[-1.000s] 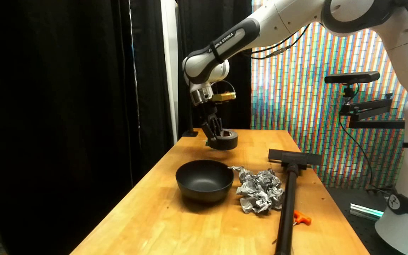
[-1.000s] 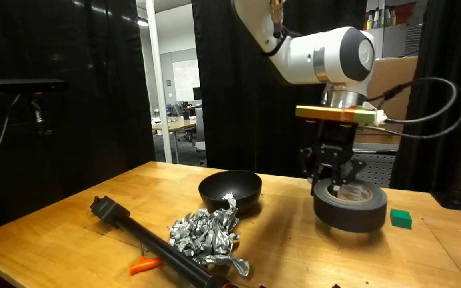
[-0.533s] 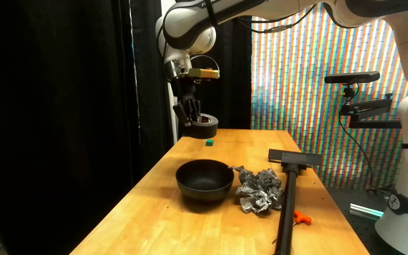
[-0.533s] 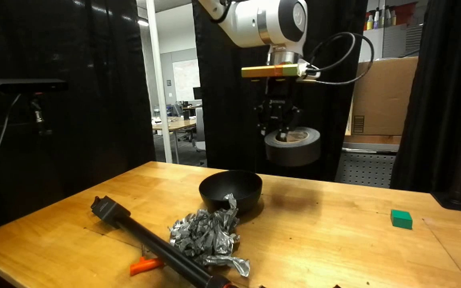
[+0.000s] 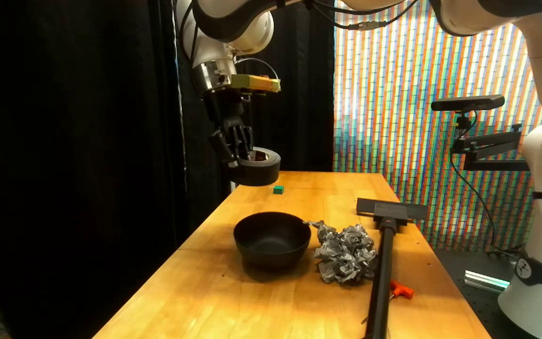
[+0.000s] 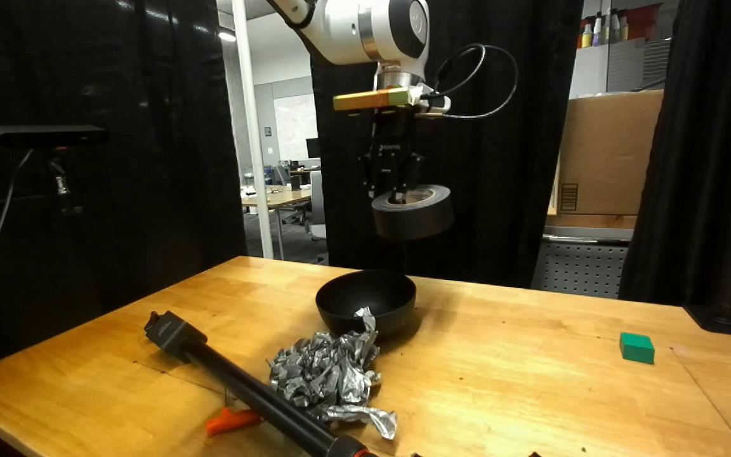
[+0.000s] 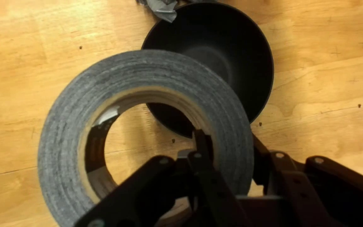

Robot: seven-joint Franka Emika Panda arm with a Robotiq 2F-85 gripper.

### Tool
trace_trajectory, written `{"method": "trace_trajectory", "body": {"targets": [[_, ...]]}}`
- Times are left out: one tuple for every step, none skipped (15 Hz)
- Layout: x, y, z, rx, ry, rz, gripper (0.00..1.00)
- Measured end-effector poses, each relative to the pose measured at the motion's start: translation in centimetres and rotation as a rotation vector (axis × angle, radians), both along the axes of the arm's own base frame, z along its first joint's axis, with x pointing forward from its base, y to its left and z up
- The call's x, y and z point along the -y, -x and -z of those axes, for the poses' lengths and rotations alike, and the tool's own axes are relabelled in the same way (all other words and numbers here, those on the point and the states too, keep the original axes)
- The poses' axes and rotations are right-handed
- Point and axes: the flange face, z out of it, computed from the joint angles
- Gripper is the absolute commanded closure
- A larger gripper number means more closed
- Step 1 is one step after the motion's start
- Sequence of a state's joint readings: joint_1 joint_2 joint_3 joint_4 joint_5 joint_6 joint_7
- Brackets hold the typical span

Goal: Pick up the tape and green block from the table and put them in the black bowl.

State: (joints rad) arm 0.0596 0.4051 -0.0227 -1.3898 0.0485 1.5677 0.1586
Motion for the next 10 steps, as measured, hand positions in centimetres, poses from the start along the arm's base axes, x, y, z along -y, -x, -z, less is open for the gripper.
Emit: {"method": "trace_trajectory", "body": {"targets": [[-0.6, 0.1, -0.1, -0.004, 0.006, 0.002, 0.92], [-1.1, 0.1, -0.1, -0.004, 0.011, 0.004, 0.92], [-1.5, 0.1, -0.1, -0.004, 0.014, 0.007, 0.92], [-1.8, 0.2, -0.2, -0.003, 0.015, 0.009, 0.92], [-2.0, 0.2, -0.3, -0.002, 0.017, 0.014, 0.92], [-2.0, 0.2, -0.4, -0.001, 0.019, 0.022, 0.92], [-2.0, 0.3, -0.4, -0.001, 0.022, 0.034, 0.92], [-2.0, 0.4, -0.4, -0.002, 0.025, 0.048, 0.92], [-2.0, 0.4, -0.4, 0.003, 0.025, 0.065, 0.92], [-2.1, 0.4, -0.5, 0.015, 0.024, 0.081, 0.92]]}}
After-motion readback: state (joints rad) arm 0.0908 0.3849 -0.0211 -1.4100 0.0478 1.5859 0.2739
